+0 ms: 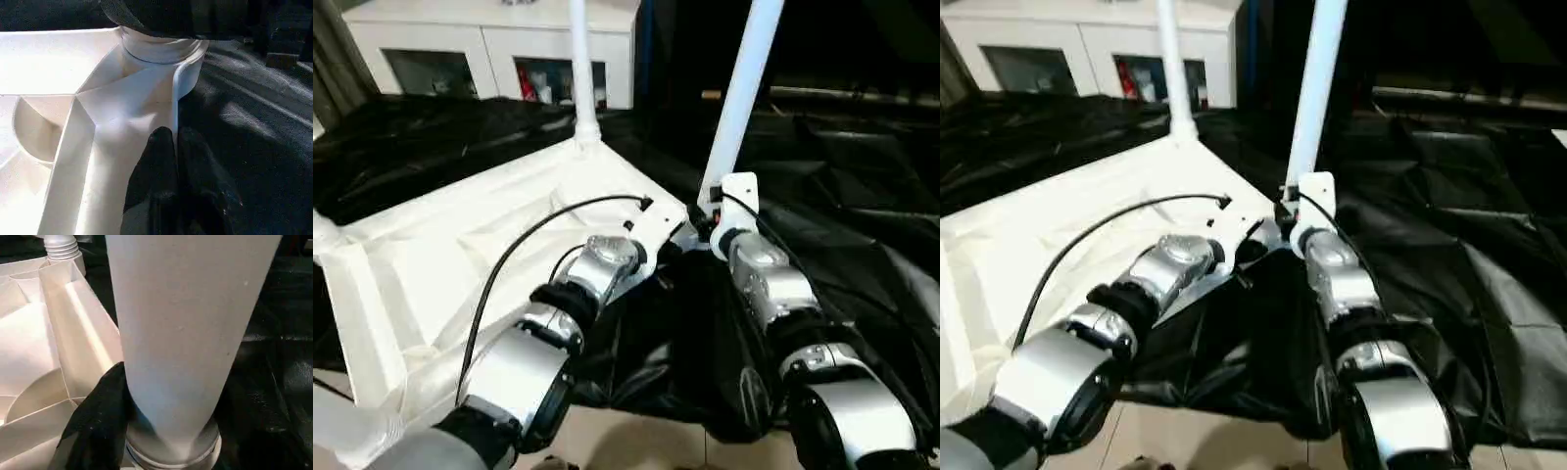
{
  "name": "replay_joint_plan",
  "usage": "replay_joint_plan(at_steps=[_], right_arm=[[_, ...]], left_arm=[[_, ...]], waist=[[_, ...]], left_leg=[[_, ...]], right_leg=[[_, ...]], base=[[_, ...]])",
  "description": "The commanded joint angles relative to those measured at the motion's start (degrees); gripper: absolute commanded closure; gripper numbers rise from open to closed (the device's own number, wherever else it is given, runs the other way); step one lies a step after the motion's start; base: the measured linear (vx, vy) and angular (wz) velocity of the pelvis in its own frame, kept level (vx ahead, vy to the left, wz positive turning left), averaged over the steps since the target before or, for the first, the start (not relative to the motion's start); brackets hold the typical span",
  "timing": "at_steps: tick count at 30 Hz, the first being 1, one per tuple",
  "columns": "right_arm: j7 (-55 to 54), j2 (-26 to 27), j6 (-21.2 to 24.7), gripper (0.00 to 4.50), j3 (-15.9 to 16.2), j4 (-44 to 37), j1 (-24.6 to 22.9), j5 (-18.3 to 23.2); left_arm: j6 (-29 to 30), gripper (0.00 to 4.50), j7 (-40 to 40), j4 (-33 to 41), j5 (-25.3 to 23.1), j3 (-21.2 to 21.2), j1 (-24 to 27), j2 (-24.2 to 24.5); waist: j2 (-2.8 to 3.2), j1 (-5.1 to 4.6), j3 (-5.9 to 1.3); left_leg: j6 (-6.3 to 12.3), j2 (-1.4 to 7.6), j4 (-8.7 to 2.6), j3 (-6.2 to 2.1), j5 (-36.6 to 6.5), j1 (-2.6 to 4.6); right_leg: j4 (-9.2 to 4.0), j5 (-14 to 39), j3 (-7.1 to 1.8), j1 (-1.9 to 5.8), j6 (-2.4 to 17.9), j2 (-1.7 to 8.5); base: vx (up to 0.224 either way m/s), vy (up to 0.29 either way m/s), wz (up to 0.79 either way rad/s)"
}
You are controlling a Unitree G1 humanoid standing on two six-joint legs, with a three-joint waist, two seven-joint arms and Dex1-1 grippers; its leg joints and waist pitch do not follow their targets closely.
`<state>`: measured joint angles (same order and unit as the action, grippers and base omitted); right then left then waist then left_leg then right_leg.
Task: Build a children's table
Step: Rotate leg to tighten
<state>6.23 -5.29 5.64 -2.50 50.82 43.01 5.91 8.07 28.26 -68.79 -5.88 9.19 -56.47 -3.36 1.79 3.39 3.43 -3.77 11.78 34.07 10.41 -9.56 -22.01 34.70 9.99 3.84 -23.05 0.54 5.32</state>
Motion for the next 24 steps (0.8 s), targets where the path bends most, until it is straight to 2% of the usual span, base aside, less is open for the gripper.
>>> replay_joint_plan(at_steps=[1, 4, 5, 6, 7, 8, 9, 10, 11, 13, 16, 17, 18, 19, 20, 21, 23, 24], right_arm=[[1.8, -0.3, 0.2, 1.69, 0.6, 3.3, -1.7, -0.6], [4.4, -2.5, -1.3, 1.41, 1.5, 1.4, -2.2, -1.6], [9.3, -4.6, -0.4, 1.41, 2.7, -1.8, -3.6, -1.8], [9.3, -4.6, -0.4, 1.41, 2.7, -1.8, -3.6, -1.8], [14.0, -6.4, 0.7, 1.41, 3.9, -4.7, -5.1, -1.5], [18.0, -8.1, 1.1, 1.41, 4.4, -7.5, -6.8, -0.8], [20.2, -9.1, 1.1, 1.41, 4.6, -9.1, -7.7, -0.2], [23.7, -10.8, 0.5, 1.41, 5.2, -11.5, -9.3, 0.2], [26.0, -11.9, -0.1, 1.41, 5.7, -13.0, -10.4, 0.4], [30.1, -14.4, -0.5, 1.41, 6.6, -16.0, -12.5, 1.0], [36.6, -17.5, 0.9, 1.41, 7.3, -21.2, -15.5, 3.2], [39.3, -18.4, 1.8, 1.41, 7.8, -23.1, -16.4, 3.9], [39.3, -18.4, 1.8, 1.41, 7.8, -23.1, -16.4, 3.9], [41.2, -18.9, 2.5, 1.41, 8.1, -24.3, -17.0, 4.4], [41.6, -19.0, 2.7, 1.41, 8.2, -24.6, -17.1, 4.5], [43.7, -19.4, 3.5, 1.41, 8.7, -26.0, -17.5, 4.8], [46.0, -19.3, 4.2, 1.41, 9.5, -27.2, -17.6, 5.4], [46.3, -19.2, 4.2, 1.41, 10.0, -27.3, -17.5, 5.2]], left_arm=[[-1.0, 4.50, -1.7, -0.1, 0.1, -1.3, -1.6, 2.2], [-1.8, 4.50, 0.2, -0.4, -0.4, -0.8, -1.6, 3.1], [-2.5, 4.50, 2.1, -0.4, -1.0, -0.2, -1.4, 3.9], [-2.5, 4.50, 2.1, -0.4, -1.0, -0.2, -1.4, 3.9], [-3.8, 4.50, 3.7, -0.2, -1.4, 0.4, -1.0, 4.4], [-4.1, 4.50, 5.3, -0.1, -1.6, 0.8, -0.7, 4.9], [-4.2, 4.50, 6.2, 0.0, -1.6, 0.9, -0.5, 5.3], [-5.6, 4.50, 8.3, 0.3, -1.8, 1.5, 0.1, 5.8], [-6.7, 4.50, 9.8, 0.5, -2.0, 1.9, 0.4, 6.1], [-6.1, 4.50, 12.1, 0.8, -1.9, 2.2, 0.9, 6.8], [-9.4, 4.50, 18.7, 2.6, -2.5, 4.0, 2.3, 8.7], [-12.2, 4.50, 24.2, 4.6, -2.1, 5.0, 3.6, 9.8], [-12.2, 4.50, 24.2, 4.6, -2.1, 5.0, 3.6, 9.8], [-13.5, 4.50, 28.5, 6.5, -1.7, 5.8, 4.7, 10.7], [-13.8, 4.50, 29.3, 6.8, -1.6, 5.9, 4.9, 10.8], [-14.6, 4.50, 33.5, 8.9, -1.2, 6.8, 5.9, 11.8], [-14.9, 4.50, 36.0, 10.8, -1.1, 7.6, 6.8, 12.7], [-14.8, 4.50, 37.3, 11.8, -1.0, 8.1, 7.3, 13.1]], waist=[[-0.96, 0.34, -4.32], [-1.08, 0.27, -4.30], [-0.88, 0.27, -4.26], [-0.96, 0.36, -4.24], [-1.15, 0.38, -4.22], [-0.74, 0.47, -4.33], [-0.97, 0.42, -4.35], [-0.83, 0.46, -4.38], [-1.03, 0.64, -4.39], [-1.05, 0.53, -4.58], [-1.06, 0.52, -4.50], [-1.02, 0.58, -4.51], [-1.11, 0.86, -4.35], [-0.99, 0.84, -4.32], [-0.94, 1.08, -4.29], [-0.53, 1.41, -4.29], [-0.51, 2.03, -4.13], [-0.30, 2.19, -4.22]], left_leg=[[3.52, 0.57, -3.91, -0.23, -12.1, 0.70], [3.94, 0.51, -3.87, -0.19, -11.9, 0.57], [4.17, 0.51, -3.83, -0.18, -12.0, 0.63], [4.33, 0.52, -3.83, -0.16, -12.1, 0.66], [4.79, 0.52, -3.84, -0.18, -11.7, 0.44], [5.07, 0.57, -3.80, -0.24, -11.4, 0.50], [5.38, 0.60, -3.69, -0.21, -11.0, 0.45], [5.48, 0.63, -3.68, -0.22, -10.8, 0.49], [5.93, 0.62, -3.61, -0.19, -10.7, 0.51], [6.50, 0.65, -3.45, -0.19, -9.2, 0.34], [7.37, 0.73, -3.42, -0.15, -9.6, 0.42], [7.55, 0.85, -3.42, -0.16, -9.7, 0.51], [7.64, 1.06, -3.57, -0.19, -10.2, 0.51], [7.51, 1.08, -3.55, -0.08, -10.4, 0.56], [7.15, 1.22, -3.67, -0.13, -10.8, 0.60], [6.52, 1.38, -3.71, -0.08, -11.9, 1.05], [5.59, 1.61, -3.96, -0.04, -13.0, 1.10], [4.77, 1.71, -4.01, -0.01, -13.7, 1.34]], right_leg=[[-4.63, 12.2, -1.69, 2.91, 12.3, 2.84], [-4.62, 12.1, -1.66, 3.04, 12.3, 2.83], [-4.69, 12.3, -1.66, 3.00, 12.3, 2.76], [-4.76, 12.1, -1.65, 3.08, 12.0, 2.65], [-4.65, 11.2, -1.72, 3.27, 11.7, 2.64], [-4.54, 10.5, -1.71, 3.34, 11.8, 2.72], [-4.43, 9.2, -1.75, 3.40, 11.9, 2.64], [-4.40, 8.7, -1.75, 3.39, 12.2, 2.67], [-4.58, 8.3, -1.70, 3.49, 12.4, 2.62], [-4.05, 5.7, -1.74, 3.62, 13.4, 2.69], [-4.15, 5.7, -1.66, 3.54, 14.4, 2.61], [-4.11, 5.8, -1.69, 3.49, 14.8, 2.67], [-4.21, 6.9, -1.68, 3.47, 15.0, 2.75], [-4.19, 7.1, -1.74, 3.29, 15.1, 2.68], [-4.24, 8.0, -1.74, 3.30, 15.2, 2.79], [-4.35, 9.0, -1.83, 2.93, 15.3, 2.78], [-4.39, 10.2, -1.93, 2.88, 15.2, 2.84], [-4.29, 10.2, -2.02, 2.67, 15.0, 2.82]], base=[[0.000, 0.000, 0.00], [0.000, 0.000, 0.00], [0.000, 0.000, 0.00], [0.000, 0.000, 0.00], [0.000, 0.000, 0.00], [0.000, 0.000, 0.00], [0.000, 0.000, 0.00], [0.000, 0.000, 0.00], [0.000, 0.000, 0.00], [0.000, 0.000, 0.00], [0.000, 0.000, 0.00], [0.000, 0.000, 0.00], [0.000, 0.000, 0.00], [0.000, 0.000, 0.00], [0.000, 0.000, 0.00], [0.000, 0.000, 0.00], [0.000, 0.000, 0.00], [0.000, 0.000, 0.00]])
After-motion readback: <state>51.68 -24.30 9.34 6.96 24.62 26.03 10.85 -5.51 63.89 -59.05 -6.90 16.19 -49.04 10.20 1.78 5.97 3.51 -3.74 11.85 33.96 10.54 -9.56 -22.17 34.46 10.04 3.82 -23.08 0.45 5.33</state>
